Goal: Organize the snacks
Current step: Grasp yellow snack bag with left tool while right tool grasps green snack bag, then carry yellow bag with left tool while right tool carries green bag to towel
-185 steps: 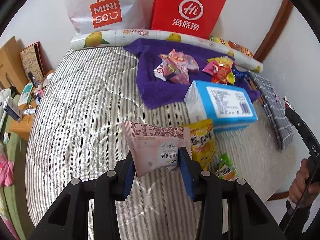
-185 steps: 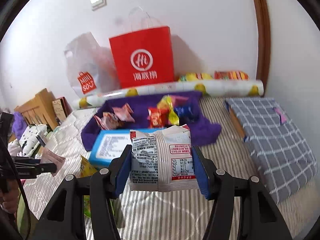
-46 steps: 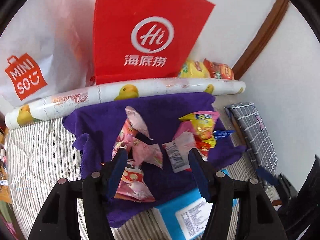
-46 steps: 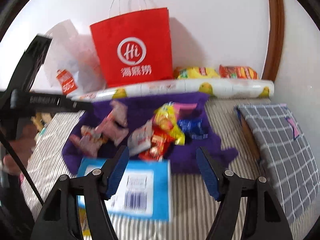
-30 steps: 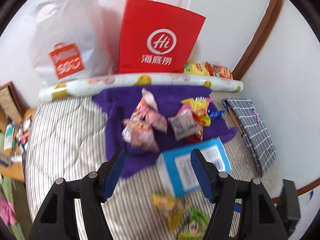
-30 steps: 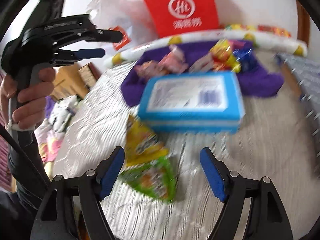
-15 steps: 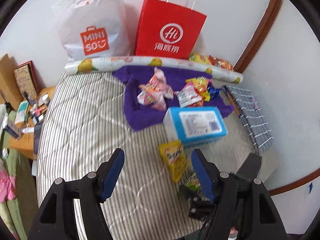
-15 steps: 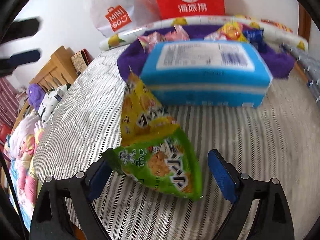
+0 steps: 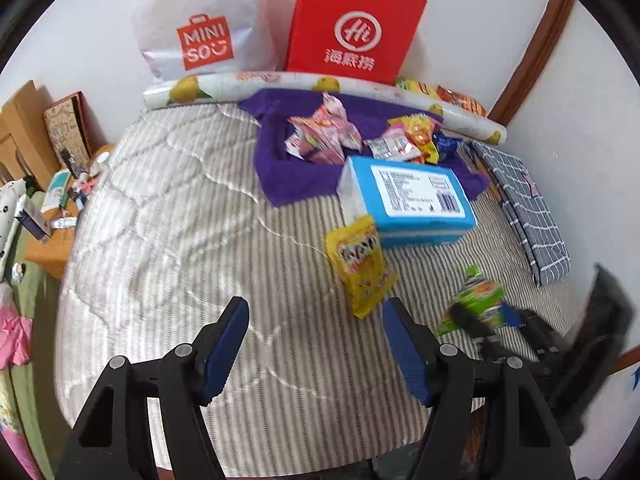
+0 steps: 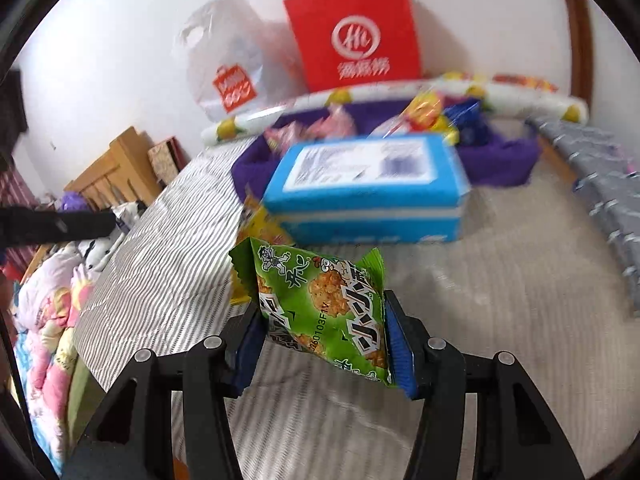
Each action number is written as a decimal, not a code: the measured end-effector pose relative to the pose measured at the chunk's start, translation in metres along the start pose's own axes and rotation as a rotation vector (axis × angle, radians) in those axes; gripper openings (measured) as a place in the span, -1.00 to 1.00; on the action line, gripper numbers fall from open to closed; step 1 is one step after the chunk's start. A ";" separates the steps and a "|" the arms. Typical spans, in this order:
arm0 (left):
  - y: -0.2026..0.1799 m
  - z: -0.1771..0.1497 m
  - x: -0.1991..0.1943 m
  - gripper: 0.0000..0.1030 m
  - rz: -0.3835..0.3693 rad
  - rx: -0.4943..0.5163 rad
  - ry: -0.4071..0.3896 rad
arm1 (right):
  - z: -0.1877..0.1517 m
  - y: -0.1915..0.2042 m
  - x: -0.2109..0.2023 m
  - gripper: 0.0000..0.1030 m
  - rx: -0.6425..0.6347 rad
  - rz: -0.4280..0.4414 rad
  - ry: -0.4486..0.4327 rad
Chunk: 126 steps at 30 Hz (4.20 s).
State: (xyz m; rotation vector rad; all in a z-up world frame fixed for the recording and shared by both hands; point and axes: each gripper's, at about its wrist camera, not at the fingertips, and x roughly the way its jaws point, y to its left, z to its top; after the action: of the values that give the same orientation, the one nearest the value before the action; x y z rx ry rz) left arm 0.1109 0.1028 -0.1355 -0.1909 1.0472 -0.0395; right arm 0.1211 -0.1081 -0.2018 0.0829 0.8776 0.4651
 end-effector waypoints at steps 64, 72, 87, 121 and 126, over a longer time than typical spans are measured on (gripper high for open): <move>-0.046 -0.014 -0.004 -0.09 -0.093 -0.008 -0.073 | 0.014 -0.018 -0.088 0.06 -0.054 -0.184 -0.093; -0.049 -0.003 -0.016 -0.09 -0.093 0.001 -0.104 | 0.032 -0.009 -0.099 0.06 -0.069 -0.172 -0.133; -0.052 0.039 -0.027 -0.09 -0.084 0.011 -0.153 | 0.079 -0.012 -0.101 0.06 -0.084 -0.172 -0.180; -0.044 0.071 -0.014 -0.09 -0.100 0.018 -0.110 | 0.198 -0.003 -0.114 0.06 -0.142 -0.173 -0.149; -0.041 0.078 -0.008 -0.09 -0.105 -0.006 -0.120 | 0.191 -0.004 -0.104 0.06 -0.149 -0.170 -0.151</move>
State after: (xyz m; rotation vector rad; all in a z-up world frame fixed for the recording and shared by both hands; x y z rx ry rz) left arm 0.1768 0.0745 -0.0839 -0.2506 0.9175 -0.1191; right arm 0.2101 -0.1339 -0.0053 -0.0913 0.6930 0.3588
